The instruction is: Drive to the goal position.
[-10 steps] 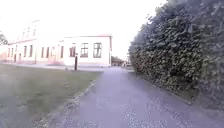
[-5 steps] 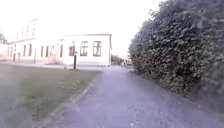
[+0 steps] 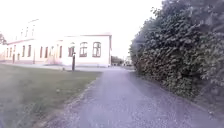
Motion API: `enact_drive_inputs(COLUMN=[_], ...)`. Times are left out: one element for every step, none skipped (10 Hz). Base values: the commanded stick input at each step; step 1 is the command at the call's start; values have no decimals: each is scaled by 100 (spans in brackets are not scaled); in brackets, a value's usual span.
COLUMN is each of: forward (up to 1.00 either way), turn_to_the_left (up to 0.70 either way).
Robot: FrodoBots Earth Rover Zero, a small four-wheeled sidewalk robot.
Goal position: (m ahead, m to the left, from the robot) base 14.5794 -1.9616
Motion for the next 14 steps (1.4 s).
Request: enact_drive_inputs(forward=[50,50,50,50,50,50,50,50,50,50,50,50,50,50], turn_to_the_left=[-26,-50,-50,-24,0,0,0,0,0,0,0,0,0,0])
